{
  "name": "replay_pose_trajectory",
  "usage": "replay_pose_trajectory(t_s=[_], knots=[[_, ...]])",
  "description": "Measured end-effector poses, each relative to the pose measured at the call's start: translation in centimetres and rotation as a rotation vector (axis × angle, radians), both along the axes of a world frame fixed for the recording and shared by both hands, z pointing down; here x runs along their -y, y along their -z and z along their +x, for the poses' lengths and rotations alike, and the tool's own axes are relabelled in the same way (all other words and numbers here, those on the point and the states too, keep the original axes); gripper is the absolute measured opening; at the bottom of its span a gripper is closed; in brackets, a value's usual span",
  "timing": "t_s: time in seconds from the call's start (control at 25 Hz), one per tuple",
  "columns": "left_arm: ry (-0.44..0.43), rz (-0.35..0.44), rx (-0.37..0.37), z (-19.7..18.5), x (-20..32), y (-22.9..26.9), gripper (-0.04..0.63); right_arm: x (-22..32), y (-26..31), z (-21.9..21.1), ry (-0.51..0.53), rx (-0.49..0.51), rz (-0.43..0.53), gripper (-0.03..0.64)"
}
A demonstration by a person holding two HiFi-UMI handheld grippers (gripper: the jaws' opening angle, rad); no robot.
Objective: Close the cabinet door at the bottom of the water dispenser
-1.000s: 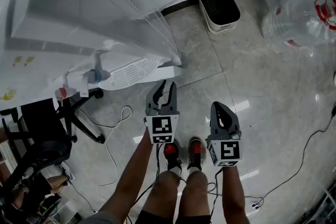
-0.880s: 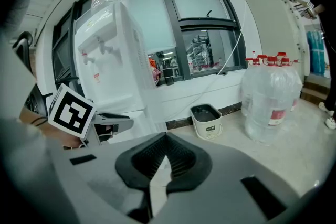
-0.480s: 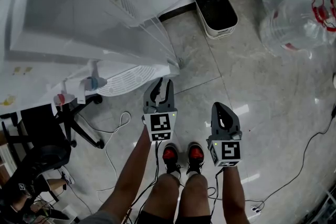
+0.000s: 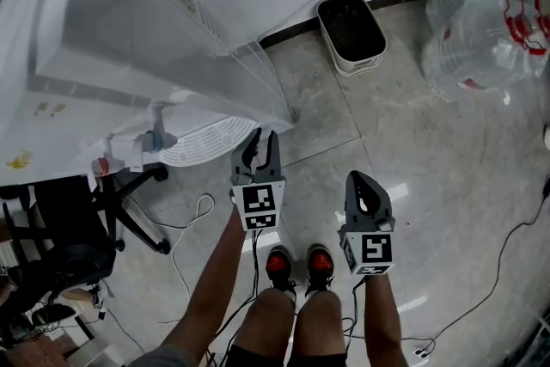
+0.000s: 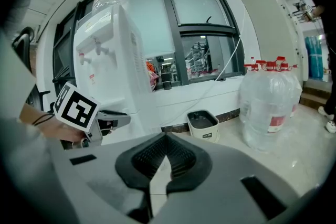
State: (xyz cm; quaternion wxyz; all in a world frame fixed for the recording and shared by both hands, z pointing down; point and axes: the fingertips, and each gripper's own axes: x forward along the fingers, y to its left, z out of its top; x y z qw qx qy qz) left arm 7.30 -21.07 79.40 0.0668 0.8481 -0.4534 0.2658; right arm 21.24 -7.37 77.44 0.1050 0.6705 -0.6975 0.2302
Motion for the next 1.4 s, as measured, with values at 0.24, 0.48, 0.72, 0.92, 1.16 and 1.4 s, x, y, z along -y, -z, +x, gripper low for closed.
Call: replay_pose_trajectory(t_s=[0.24, 0.48, 0.72, 0.92, 1.16, 1.4], knots=[[0.005, 0.001, -0.001, 0.0, -0.5, 0.3, 0.110, -0.2, 0.8, 0.5, -0.007, -0.009, 0.014, 0.017], [-0.001, -0.012, -0.007, -0.3, -2.2, 1.9, 0.110, -1.2, 2.8, 0.0, -0.003, -0.011, 0.011, 0.017], [0.004, -0.022, -0.018, -0.8, -4.7, 5.4, 0.110, -2.8, 6.0, -0.6, 0.012, -0.008, -0.003, 0.017], [0.014, -0.005, -0.041, -1.3, -6.3, 10.4, 0.110, -3.3, 10.8, -1.1, 0.028, -0.026, 0.021, 0.017], [0.036, 0.009, -0.068, -2.4, -7.7, 17.4, 0.110, -3.3, 17.8, -2.1, 0.052, -0.045, 0.058, 0.017], [0.042, 0.017, -0.094, -4.2, -9.3, 25.2, 0.110, -2.9, 25.9, -3.5, 0.090, -0.076, 0.096, 0.017]])
